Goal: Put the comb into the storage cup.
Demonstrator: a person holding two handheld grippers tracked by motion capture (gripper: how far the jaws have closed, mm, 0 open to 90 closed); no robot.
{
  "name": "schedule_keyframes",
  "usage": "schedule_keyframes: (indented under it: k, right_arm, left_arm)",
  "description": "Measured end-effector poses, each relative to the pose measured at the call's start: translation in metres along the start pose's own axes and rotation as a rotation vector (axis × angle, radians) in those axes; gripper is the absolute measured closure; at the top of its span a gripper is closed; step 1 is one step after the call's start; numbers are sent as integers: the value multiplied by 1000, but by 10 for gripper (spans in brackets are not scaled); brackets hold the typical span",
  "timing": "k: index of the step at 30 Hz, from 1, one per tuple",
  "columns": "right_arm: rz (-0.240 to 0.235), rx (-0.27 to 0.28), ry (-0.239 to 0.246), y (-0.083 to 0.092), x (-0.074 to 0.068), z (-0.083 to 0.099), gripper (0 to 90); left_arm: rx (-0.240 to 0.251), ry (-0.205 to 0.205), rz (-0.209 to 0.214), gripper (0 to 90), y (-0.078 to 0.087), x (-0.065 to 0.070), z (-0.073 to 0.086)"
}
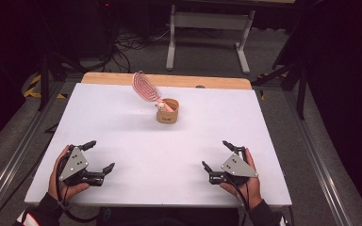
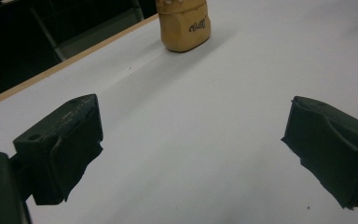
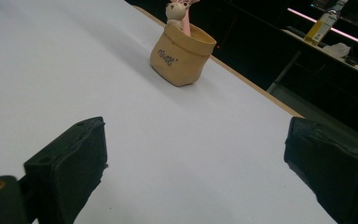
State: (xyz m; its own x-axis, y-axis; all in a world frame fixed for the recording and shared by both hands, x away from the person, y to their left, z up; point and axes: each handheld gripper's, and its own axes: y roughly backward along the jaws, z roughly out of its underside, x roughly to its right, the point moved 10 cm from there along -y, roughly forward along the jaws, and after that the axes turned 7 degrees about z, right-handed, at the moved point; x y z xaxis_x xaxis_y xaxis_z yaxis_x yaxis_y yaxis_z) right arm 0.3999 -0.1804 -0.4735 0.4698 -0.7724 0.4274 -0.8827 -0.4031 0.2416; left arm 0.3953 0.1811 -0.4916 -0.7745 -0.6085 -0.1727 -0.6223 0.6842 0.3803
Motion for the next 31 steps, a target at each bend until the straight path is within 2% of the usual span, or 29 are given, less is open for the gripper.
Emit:
schedule_keyframes:
  k: [9, 16, 31]
  right_arm:
    - [-16, 8, -5, -1, -4, -2, 65]
    - [-14, 17, -29, 2, -1, -2, 65]
    - [-3, 10, -27, 4, 1, -1, 66]
  left_arm:
    - [-1, -8, 3, 55, -1, 1, -2]
    - [-22, -15, 16, 57, -8, 6, 1]
    - [-24, -13, 31, 57, -13, 8, -1]
